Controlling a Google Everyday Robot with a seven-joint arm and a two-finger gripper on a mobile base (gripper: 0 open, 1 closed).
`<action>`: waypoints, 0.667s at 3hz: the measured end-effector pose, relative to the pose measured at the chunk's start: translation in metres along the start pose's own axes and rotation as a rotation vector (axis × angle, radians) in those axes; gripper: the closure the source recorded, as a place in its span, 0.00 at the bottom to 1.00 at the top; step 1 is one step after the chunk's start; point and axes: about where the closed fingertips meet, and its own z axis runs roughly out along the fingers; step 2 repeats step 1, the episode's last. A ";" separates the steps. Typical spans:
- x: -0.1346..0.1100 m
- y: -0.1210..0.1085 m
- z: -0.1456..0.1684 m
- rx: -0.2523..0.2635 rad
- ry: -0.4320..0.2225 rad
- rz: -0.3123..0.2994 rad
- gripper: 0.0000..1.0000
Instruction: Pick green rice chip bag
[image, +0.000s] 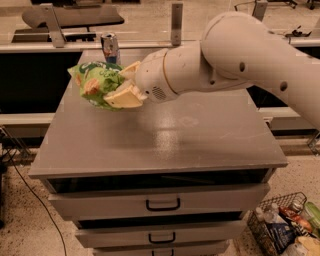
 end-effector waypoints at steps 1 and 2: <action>-0.003 0.000 -0.002 0.003 -0.007 -0.003 1.00; -0.003 0.000 -0.002 0.003 -0.007 -0.003 1.00</action>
Offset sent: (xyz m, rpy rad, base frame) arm 0.0000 0.0000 0.0000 0.0000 0.0000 0.0000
